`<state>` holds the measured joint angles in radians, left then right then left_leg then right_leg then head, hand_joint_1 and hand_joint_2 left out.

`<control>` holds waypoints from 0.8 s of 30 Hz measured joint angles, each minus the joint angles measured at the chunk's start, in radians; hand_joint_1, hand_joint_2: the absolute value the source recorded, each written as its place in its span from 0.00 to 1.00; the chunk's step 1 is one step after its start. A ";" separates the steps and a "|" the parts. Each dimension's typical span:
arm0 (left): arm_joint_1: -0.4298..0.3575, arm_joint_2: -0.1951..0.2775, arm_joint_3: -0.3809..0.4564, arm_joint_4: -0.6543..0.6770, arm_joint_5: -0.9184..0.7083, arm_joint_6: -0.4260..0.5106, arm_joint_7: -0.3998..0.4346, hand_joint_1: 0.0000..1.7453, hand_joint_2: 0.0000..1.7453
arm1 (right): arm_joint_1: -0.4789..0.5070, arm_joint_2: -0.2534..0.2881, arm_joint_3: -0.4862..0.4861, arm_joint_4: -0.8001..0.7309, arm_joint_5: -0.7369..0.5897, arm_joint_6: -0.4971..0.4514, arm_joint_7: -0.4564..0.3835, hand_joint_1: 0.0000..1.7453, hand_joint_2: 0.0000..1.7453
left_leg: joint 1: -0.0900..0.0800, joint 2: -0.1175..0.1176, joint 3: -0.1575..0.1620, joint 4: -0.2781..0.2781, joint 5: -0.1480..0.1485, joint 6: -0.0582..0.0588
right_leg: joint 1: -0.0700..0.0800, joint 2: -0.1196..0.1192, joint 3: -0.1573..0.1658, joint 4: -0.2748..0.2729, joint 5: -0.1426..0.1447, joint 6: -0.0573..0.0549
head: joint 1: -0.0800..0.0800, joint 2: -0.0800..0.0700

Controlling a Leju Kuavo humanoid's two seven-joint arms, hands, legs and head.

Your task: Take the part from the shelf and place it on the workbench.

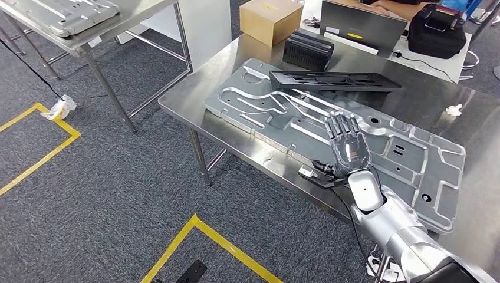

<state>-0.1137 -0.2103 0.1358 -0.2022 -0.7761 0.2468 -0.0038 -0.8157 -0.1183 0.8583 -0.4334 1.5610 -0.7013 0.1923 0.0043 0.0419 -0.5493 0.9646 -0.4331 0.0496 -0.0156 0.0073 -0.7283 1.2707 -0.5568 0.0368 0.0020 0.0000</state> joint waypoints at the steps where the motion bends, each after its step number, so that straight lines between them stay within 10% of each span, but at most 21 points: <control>1: 0.001 0.000 0.000 0.000 0.000 0.000 0.000 0.00 0.00 | 0.005 0.000 -0.001 0.000 0.000 0.000 -0.001 0.00 0.00 | 0.000 0.008 -0.003 0.005 -0.001 -0.001 | -0.003 -0.003 0.002 0.001 0.010 0.004 | 0.000 0.000; 5: 0.002 -0.002 0.000 0.000 -0.001 0.000 0.000 0.00 0.00 | 0.008 0.000 -0.007 0.000 0.000 0.000 -0.001 0.00 0.00 | 0.000 0.036 -0.013 0.038 -0.019 -0.020 | -0.004 -0.053 0.118 -0.216 0.107 0.004 | 0.000 0.000; 9: 0.002 -0.002 0.000 0.000 -0.004 0.001 0.000 0.00 0.00 | 0.012 -0.002 -0.014 0.000 0.001 0.000 -0.001 0.00 0.00 | -0.003 0.060 -0.017 0.052 -0.030 -0.039 | 0.002 -0.035 0.121 -0.241 0.111 -0.027 | -0.001 0.000; 14: 0.005 -0.001 0.000 0.000 -0.009 0.001 0.002 0.00 0.00 | 0.013 -0.001 -0.018 0.000 0.002 -0.001 -0.004 0.00 0.00 | 0.006 -0.026 -0.118 0.285 -0.161 -0.057 | -0.004 0.013 0.112 -0.245 0.122 -0.050 | -0.001 0.000; 16: 0.008 -0.001 0.000 0.000 -0.010 0.001 0.003 0.00 0.00 | 0.016 0.000 -0.018 0.000 0.003 0.000 -0.005 0.00 0.00 | 0.006 -0.033 -0.146 0.345 -0.165 -0.055 | -0.002 0.037 0.110 -0.244 0.124 -0.051 | -0.001 0.000; 20: 0.008 0.000 0.000 0.000 -0.011 0.003 0.003 0.00 0.00 | 0.016 0.001 -0.018 0.000 0.004 -0.001 -0.001 0.00 0.00 | 0.007 -0.093 -0.041 0.117 -0.043 -0.033 | -0.001 0.087 0.107 -0.240 0.128 -0.044 | -0.001 0.000; 24: 0.008 0.001 0.001 0.000 -0.012 0.004 0.004 0.00 0.00 | 0.018 -0.002 -0.018 -0.001 0.004 -0.001 0.000 0.00 0.00 | 0.006 -0.099 -0.017 0.054 -0.030 -0.024 | -0.009 0.124 0.090 -0.244 0.142 -0.017 | -0.001 0.000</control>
<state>-0.1057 -0.2095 0.1364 -0.2022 -0.7881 0.2503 0.0003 -0.7979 -0.1199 0.8400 -0.4339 1.5647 -0.7019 0.1924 0.0107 -0.0572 -0.5658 1.0185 -0.4635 0.0258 -0.0244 0.1312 -0.6383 1.0263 -0.4144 0.0200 0.0010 0.0000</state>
